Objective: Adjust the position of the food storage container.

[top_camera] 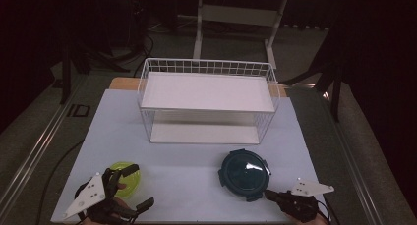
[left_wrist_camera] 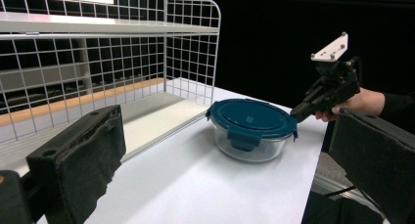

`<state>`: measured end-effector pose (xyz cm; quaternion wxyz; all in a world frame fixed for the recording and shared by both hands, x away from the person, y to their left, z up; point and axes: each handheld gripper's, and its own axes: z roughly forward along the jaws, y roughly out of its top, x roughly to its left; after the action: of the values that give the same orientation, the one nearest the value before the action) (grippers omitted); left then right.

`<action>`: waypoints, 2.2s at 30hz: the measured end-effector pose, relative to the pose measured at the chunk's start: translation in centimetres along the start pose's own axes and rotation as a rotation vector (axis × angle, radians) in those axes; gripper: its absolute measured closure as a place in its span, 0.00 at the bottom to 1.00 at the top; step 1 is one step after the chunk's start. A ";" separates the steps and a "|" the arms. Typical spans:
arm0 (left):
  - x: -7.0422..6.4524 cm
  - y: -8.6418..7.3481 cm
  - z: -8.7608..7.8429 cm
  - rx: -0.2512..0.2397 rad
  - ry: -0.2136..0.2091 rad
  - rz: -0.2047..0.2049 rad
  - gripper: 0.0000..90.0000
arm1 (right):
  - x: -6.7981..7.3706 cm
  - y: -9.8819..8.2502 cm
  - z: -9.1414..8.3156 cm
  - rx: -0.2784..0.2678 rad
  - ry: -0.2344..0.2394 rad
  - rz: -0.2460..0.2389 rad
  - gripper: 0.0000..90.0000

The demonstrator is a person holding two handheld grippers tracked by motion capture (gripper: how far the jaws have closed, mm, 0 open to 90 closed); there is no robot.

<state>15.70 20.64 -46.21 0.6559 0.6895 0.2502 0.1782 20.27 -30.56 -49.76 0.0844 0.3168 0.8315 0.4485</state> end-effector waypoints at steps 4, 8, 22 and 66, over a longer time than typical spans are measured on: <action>0.0 0.0 0.0 0.001 -0.002 0.002 0.00 | -0.2 0.3 0.5 -0.012 0.045 0.025 1.00; 0.0 0.0 -0.1 0.000 -0.001 0.002 0.00 | -0.7 1.1 0.1 -0.017 -0.014 -0.001 1.00; 0.0 0.0 0.0 0.000 -0.005 0.001 0.00 | -6.6 2.2 0.6 -0.032 -0.164 0.058 1.00; -0.3 -0.5 1.1 0.053 -0.044 -0.009 0.00 | -3.5 3.4 4.3 0.012 -0.025 0.041 1.00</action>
<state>16.00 19.60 -46.72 0.6437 0.7091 0.2436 0.1534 26.34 -28.34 -50.05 0.0836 0.3397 0.8263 0.4414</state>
